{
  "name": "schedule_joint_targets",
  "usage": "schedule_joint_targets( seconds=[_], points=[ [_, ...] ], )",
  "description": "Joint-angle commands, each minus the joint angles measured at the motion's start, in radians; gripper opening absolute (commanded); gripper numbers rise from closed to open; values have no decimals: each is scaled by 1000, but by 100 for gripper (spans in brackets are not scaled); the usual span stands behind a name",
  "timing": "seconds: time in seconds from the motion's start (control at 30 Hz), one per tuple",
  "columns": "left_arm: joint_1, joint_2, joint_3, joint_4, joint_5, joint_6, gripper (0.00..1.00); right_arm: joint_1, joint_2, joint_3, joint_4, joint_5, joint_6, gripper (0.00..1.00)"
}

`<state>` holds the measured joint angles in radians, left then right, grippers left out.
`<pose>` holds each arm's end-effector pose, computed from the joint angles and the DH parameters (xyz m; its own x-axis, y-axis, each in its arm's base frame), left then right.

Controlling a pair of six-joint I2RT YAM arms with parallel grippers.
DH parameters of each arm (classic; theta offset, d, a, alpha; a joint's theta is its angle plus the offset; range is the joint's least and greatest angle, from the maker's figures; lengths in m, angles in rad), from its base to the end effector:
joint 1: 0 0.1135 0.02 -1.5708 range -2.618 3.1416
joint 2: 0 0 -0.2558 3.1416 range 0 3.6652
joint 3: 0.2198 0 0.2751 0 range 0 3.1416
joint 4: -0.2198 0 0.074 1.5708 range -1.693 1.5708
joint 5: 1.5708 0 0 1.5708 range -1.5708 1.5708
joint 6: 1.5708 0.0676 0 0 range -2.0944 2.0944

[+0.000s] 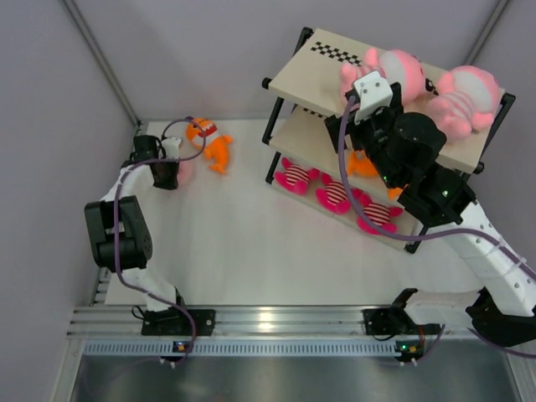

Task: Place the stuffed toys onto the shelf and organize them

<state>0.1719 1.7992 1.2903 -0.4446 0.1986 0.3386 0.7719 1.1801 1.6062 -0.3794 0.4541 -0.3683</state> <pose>0.4188 0.0592 0.1698 -0.7761 0.1958 -0.5994 0.2148 0.9758 0.0405 0.2191 0.1719 0.5219 0.1438 -0.3115 -0.9393 -0.2798 0.8976 -0.3405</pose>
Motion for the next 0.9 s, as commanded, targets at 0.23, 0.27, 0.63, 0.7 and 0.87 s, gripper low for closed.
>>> schedule_joint_targets(
  seconds=[0.23, 0.27, 0.63, 0.7, 0.87],
  points=[
    [21, -412, -223, -67, 101, 184, 0, 167, 12, 61, -46, -64, 23, 89],
    [21, -431, -209, -100, 110, 197, 0, 178, 19, 67, -55, -84, 25, 89],
    [20, -862, -255, -597, 367, 401, 0, 274, 93, -72, 26, -735, 49, 89],
    [21, -932, -247, -640, 387, 390, 0, 294, 116, -72, 56, -758, 65, 89],
    [20, -1058, -236, -717, 456, 384, 0, 345, 185, -26, 51, -666, 43, 89]
  ],
)
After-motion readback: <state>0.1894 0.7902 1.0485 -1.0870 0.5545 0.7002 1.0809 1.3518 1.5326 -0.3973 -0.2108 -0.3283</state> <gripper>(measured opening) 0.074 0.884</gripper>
